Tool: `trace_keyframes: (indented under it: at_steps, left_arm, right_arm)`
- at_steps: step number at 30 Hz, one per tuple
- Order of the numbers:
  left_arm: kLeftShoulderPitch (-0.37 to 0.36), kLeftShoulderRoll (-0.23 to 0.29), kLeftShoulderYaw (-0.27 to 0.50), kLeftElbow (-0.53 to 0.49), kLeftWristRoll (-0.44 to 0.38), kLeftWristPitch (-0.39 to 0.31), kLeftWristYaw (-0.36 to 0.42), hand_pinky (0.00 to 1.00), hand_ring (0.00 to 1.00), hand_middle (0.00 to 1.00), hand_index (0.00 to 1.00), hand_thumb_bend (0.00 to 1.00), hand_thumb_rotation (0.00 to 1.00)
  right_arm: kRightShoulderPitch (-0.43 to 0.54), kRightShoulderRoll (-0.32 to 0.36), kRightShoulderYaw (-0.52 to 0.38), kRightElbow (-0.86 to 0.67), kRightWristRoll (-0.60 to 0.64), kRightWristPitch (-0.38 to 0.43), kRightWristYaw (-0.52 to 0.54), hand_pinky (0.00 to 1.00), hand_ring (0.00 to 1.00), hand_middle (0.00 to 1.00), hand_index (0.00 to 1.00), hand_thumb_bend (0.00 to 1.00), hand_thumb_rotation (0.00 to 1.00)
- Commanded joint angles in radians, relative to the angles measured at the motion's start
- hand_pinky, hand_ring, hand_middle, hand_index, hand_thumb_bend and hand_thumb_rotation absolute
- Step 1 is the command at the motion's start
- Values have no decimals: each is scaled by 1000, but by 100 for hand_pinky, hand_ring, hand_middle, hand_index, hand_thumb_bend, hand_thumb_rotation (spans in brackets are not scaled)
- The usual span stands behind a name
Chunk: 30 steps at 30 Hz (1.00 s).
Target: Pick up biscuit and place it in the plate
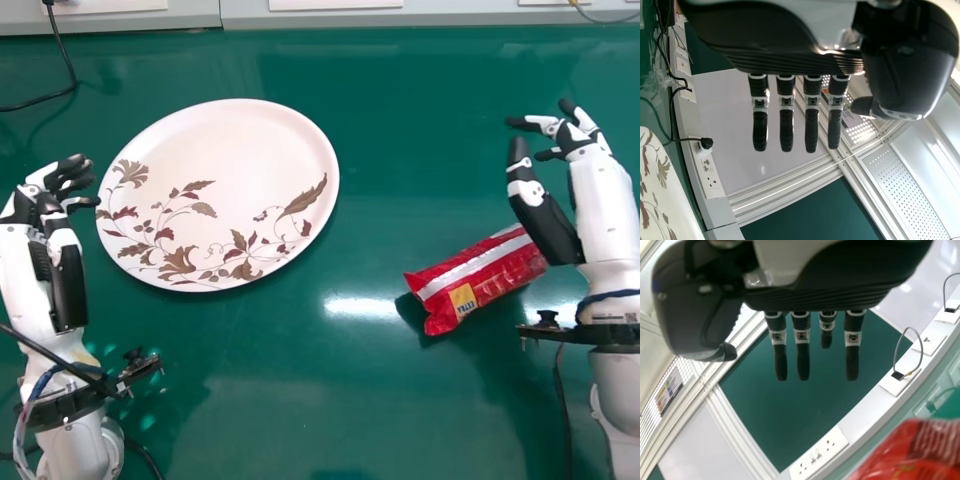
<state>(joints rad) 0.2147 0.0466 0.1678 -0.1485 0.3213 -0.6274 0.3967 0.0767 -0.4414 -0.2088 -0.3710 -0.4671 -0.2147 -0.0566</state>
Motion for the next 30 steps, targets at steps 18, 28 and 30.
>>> trace_keyframes:
  at_steps: [18, 28, 30]
  left_arm:
    - [50, -28, -19, 111, -22, -16, -9, 54, 68, 71, 71, 11, 3]
    - [48, -16, -11, 113, -34, -16, -22, 58, 70, 73, 73, 11, 5]
    - [46, -11, -9, 119, -36, -20, -24, 59, 71, 73, 73, 11, 4]
  right_arm:
    - [-11, -380, -132, 125, 335, -173, 469, 65, 77, 84, 83, 92, 34]
    - [-68, -565, -90, 173, 320, -249, 669, 71, 84, 89, 90, 100, 41]
    - [-89, -589, -74, 183, 309, -270, 692, 73, 86, 90, 92, 100, 40]
